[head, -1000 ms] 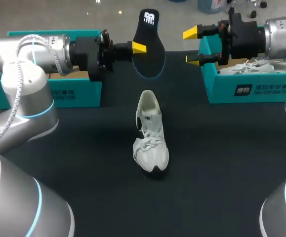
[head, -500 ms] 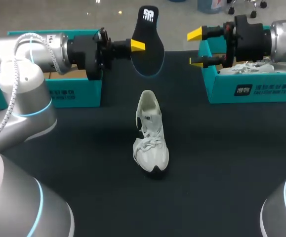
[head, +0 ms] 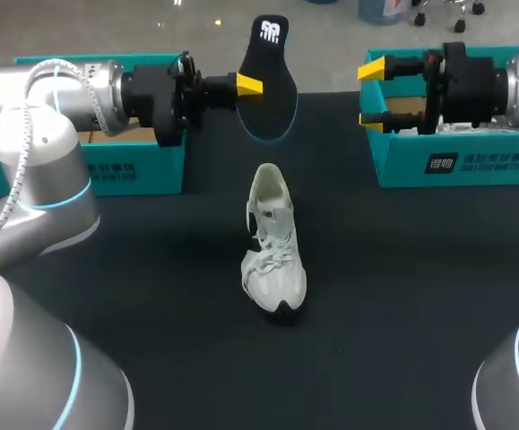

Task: Take the shoe out of the shoebox, open the shoe tongue, remove and reinsert the insole, then place the shoe into the shoebox

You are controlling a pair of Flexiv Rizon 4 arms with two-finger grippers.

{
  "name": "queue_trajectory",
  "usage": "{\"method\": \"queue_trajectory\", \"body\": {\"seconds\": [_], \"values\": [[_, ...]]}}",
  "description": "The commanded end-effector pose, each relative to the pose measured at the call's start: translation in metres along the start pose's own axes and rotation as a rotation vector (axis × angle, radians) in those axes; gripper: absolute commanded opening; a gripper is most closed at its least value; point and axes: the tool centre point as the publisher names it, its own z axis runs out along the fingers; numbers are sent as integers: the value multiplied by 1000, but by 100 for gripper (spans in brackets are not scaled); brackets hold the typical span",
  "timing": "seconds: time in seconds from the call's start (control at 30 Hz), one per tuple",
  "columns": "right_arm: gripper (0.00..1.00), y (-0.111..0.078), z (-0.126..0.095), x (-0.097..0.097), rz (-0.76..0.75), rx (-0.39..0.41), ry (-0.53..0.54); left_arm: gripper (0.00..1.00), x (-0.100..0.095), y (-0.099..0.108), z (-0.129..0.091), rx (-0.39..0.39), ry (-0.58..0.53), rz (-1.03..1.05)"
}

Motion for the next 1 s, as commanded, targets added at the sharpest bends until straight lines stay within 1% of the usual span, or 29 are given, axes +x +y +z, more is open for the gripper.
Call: {"method": "queue_trajectory", "body": {"seconds": [0.03, 0.23, 0.27, 0.3, 0.33, 0.37, 0.4, 0.43, 0.47, 0.5, 0.53, 0.57, 0.6, 0.63, 0.67, 0.7, 0.77, 0.8, 0.87, 0.9, 0.93, 1.0], "values": [[100, -1, 0, 0, 1, -2, -2, 0, 1, 1, 0, 2, -1, 2], [100, -1, 0, 0, 1, -2, -2, 0, 1, 1, 0, 2, -1, 2], [100, -1, 0, 0, 1, -2, -2, 0, -4, 3, -3, 5, 2, -139], [100, -1, 0, 0, 1, -2, -2, 0, -7, 4, -4, 19, -19, -304], [100, -1, 0, 0, 1, -2, -2, 0, -11, 5, -5, -11, -21, -430], [100, -1, 0, 0, 1, -2, -2, 0, -12, 6, -6, -11, -29, -560], [100, -1, 0, 0, 1, -2, -2, 0, -18, 5, -8, -4, -97, -670], [100, -1, 0, 0, 1, -2, -2, 0, -19, 6, -9, -12, -124, -790], [100, -1, 0, 0, 1, -2, -2, 0, -18, 5, -10, 11, -66, -858], [100, -1, 0, 0, 1, -2, -2, 0, -17, 4, -11, -8, -60, -961], [100, -1, 0, 0, 1, -2, -2, 0, -15, 2, -11, 13, -56, -1096], [100, -1, 0, 0, 1, -2, -2, 0, -14, 1, -12, 9, -55, -1154], [100, -1, 0, 0, 1, -2, -2, 0, -13, 0, -11, 8, -60, -1308], [100, -1, 0, 0, 1, -2, -2, 0, -12, -2, -11, 39, -43, -1348], [100, -1, 0, 0, 1, -2, -2, 0, -10, -3, -10, 37, -15, -1406], [100, -1, 0, 0, 1, -2, -2, 0, -8, -6, -10, 55, 21, -1472], [100, -1, 0, 0, 1, -2, -2, 0, -7, -11, -10, 118, 41, -1622], [100, -1, 0, 0, 1, -2, -2, 0, -5, -14, -11, 132, 85, -1672], [100, -1, 0, 0, 1, -2, -2, 0, 1, -16, -13, 134, 142, -1731], [100, -1, 0, 0, 1, -2, -2, 0, 3, -16, -14, 137, 153, -1738], [100, -1, 0, 0, 1, -2, -2, 0, 4, -14, -15, 118, 133, -1728], [100, -1, 0, 0, 1, -2, -2, 0, 4, -14, -15, 118, 133, -1728]]}}
